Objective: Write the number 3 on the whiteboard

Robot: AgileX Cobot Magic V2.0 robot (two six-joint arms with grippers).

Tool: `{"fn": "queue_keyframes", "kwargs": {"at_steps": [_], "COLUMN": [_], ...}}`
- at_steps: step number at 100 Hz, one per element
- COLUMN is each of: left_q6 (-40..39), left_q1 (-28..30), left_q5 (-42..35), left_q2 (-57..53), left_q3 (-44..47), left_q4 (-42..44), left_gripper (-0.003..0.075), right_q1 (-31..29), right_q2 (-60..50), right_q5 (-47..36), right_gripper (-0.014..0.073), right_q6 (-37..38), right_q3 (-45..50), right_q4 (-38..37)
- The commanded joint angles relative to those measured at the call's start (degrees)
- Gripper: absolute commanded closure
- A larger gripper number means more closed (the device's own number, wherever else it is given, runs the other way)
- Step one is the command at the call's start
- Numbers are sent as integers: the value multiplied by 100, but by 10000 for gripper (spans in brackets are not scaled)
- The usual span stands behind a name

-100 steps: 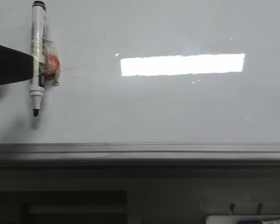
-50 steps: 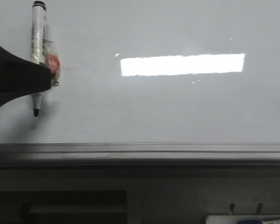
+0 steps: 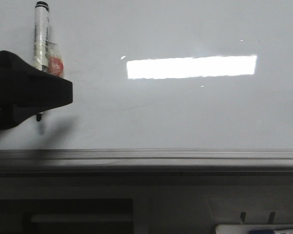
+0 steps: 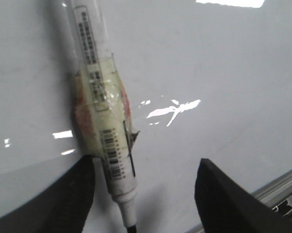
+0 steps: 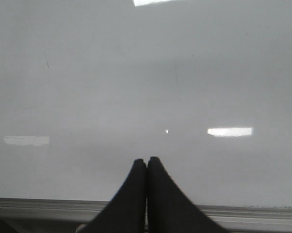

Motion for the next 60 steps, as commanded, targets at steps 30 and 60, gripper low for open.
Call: {"fn": "queue_keyframes", "kwargs": {"at_steps": [30, 60], "left_q6": [-83, -83], "left_q1": [-5, -5], "left_q5": [-70, 329], "left_q2": [163, 163], "left_q3": [-130, -130], "left_q4": [-184, 522], "left_gripper": [738, 741], "right_q1": [11, 1554], "right_q2": [108, 111], "right_q5": [-284, -145], "right_gripper": [655, 655], "right_q6": [-30, -102], "right_q3": [-190, -211], "right_q4": [65, 65]}}
